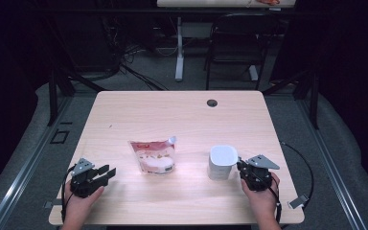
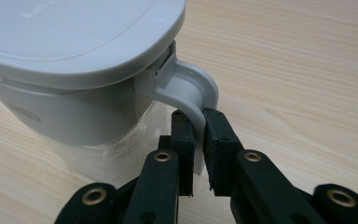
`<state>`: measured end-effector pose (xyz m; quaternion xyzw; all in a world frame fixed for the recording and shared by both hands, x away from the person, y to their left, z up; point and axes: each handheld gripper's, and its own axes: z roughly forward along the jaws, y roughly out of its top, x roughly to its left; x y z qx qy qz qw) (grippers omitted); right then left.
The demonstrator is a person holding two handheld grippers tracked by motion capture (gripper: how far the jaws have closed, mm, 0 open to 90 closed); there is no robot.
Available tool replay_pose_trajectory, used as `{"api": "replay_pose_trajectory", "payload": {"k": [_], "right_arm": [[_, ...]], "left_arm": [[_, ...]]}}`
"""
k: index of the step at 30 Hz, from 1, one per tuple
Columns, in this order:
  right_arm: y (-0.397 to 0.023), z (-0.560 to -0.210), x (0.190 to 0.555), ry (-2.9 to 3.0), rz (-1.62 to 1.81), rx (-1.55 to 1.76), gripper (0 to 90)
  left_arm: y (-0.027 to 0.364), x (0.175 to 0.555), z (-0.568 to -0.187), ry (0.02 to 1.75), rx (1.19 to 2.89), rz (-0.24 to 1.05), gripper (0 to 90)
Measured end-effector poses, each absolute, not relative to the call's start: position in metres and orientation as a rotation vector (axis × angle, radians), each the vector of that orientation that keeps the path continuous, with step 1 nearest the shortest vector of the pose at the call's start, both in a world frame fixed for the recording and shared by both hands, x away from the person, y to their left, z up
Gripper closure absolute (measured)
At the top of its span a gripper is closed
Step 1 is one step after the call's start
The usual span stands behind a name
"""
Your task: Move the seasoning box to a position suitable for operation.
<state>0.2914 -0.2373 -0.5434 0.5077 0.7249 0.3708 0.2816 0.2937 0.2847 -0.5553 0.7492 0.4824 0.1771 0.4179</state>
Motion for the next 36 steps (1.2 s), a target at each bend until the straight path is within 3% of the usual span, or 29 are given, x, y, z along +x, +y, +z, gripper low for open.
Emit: {"api": "replay_pose_trajectory", "payload": {"k": [15, 28, 32, 36], "right_arm": [[-0.207, -0.541, 0.265, 2.027, 1.031, 1.321, 82.2], [-0.208, -0.539, 0.253, 2.051, 1.075, 1.31, 81.2], [-0.209, -0.535, 0.247, 2.062, 1.104, 1.293, 77.4], [-0.213, -0.533, 0.242, 2.081, 1.145, 1.266, 67.4]], "left_arm": [[0.284, 0.294, -0.556, 1.222, 1.887, 0.431, 60.1], [0.283, 0.293, -0.556, 1.222, 1.884, 0.442, 58.7], [0.284, 0.292, -0.555, 1.221, 1.89, 0.435, 58.6], [0.284, 0.292, -0.556, 1.227, 1.879, 0.434, 58.3]]}}
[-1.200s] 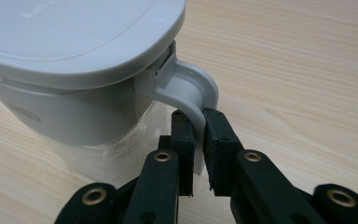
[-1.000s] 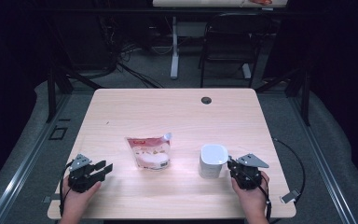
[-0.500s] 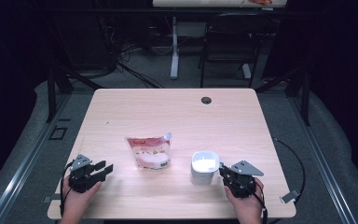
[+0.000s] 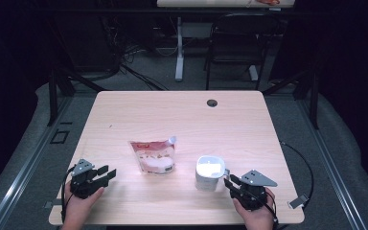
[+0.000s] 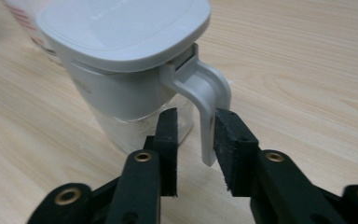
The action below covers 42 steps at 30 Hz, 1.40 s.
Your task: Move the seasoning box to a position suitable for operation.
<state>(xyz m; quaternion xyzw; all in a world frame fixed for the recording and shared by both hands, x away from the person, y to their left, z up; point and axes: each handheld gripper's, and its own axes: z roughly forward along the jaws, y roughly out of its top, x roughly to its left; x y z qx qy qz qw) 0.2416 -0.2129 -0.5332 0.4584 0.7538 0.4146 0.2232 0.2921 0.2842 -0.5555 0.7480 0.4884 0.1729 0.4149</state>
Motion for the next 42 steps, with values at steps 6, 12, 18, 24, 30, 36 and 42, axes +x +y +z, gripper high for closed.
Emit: {"api": "replay_pose_trajectory", "payload": {"k": [6, 12, 18, 24, 30, 36, 42], "right_arm": [[-0.215, -0.523, 0.237, 2.075, 1.186, 1.25, 65.2], [-0.224, -0.513, 0.238, 2.077, 1.2, 1.236, 67.6], [-0.234, -0.504, 0.247, 2.109, 1.224, 1.303, 60.3], [-0.238, -0.485, 0.256, 2.124, 1.26, 1.247, 69.1], [-0.233, -0.466, 0.261, 2.133, 1.253, 1.145, 87.2], [-0.225, -0.46, 0.265, 2.155, 1.24, 1.115, 90.0], [-0.212, -0.465, 0.273, 2.207, 1.225, 1.092, 90.0]], "left_arm": [[0.284, 0.291, -0.555, 1.236, 1.868, 0.432, 56.8], [0.287, 0.29, -0.554, 1.255, 1.844, 0.431, 55.4], [0.287, 0.29, -0.555, 1.254, 1.85, 0.424, 56.4], [0.287, 0.29, -0.554, 1.253, 1.863, 0.448, 58.2], [0.291, 0.289, -0.553, 1.264, 1.854, 0.456, 59.3], [0.291, 0.289, -0.553, 1.264, 1.863, 0.454, 60.1], [0.288, 0.289, -0.553, 1.25, 1.878, 0.462, 61.4]]}}
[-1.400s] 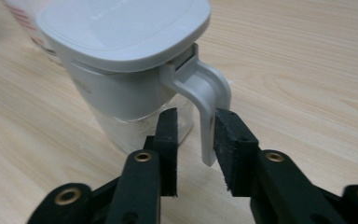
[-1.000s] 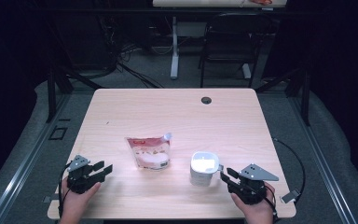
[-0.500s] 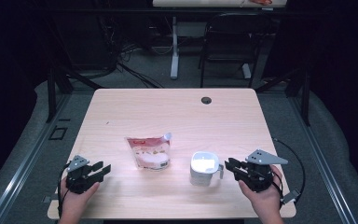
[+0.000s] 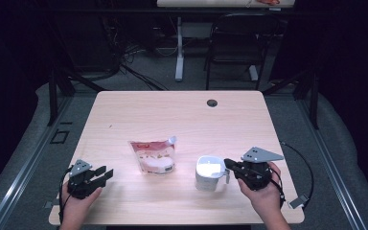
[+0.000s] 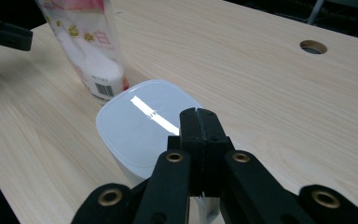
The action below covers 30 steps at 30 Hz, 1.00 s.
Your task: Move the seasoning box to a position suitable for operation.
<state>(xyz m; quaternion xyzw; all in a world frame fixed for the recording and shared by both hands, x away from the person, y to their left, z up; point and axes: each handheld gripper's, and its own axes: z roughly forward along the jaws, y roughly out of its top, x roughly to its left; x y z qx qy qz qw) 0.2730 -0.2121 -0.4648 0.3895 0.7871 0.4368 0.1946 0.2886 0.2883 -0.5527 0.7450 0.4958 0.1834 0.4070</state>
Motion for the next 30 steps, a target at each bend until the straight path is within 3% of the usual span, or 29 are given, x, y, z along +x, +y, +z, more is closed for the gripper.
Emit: {"api": "replay_pose_trajectory", "payload": {"k": [30], "right_arm": [[-0.207, -0.48, 0.281, 2.242, 1.199, 1.15, 90.0]], "left_arm": [[0.285, 0.289, -0.554, 1.239, 1.905, 0.474, 61.2]]}}
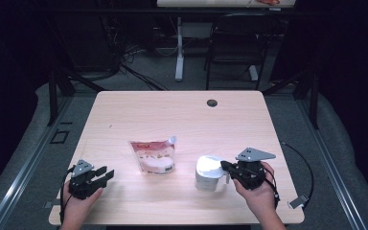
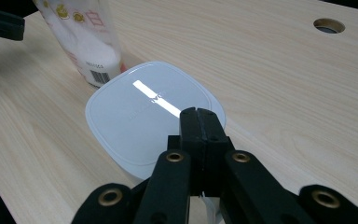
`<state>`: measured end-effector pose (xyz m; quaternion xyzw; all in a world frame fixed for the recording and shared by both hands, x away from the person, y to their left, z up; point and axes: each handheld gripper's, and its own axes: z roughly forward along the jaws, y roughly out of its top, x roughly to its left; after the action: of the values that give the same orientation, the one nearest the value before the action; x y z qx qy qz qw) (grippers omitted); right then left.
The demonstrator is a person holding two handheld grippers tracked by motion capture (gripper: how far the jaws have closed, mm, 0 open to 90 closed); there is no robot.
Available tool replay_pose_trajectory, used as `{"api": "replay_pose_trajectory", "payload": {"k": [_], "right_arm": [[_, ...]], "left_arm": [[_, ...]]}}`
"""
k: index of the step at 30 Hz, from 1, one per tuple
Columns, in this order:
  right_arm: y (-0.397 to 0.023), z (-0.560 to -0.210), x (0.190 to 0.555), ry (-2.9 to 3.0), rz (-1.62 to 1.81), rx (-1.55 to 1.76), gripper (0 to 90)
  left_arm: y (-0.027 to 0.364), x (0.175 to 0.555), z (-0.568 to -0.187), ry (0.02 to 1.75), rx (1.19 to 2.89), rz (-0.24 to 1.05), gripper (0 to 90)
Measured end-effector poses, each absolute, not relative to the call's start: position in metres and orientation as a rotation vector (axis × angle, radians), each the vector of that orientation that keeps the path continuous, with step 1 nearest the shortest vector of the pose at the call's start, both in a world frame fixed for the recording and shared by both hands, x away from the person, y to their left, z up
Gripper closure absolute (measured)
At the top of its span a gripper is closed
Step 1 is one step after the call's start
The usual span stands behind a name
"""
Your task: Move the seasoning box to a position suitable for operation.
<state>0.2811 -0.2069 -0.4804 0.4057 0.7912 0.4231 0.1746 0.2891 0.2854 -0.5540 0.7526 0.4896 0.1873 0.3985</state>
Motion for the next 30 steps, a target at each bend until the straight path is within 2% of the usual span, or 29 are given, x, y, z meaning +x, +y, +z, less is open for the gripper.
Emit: {"api": "replay_pose_trajectory", "payload": {"k": [30], "right_arm": [[-0.22, -0.495, 0.275, 2.134, 1.378, 1.228, 90.0]], "left_arm": [[0.284, 0.29, -0.556, 1.237, 1.919, 0.455, 61.3]]}}
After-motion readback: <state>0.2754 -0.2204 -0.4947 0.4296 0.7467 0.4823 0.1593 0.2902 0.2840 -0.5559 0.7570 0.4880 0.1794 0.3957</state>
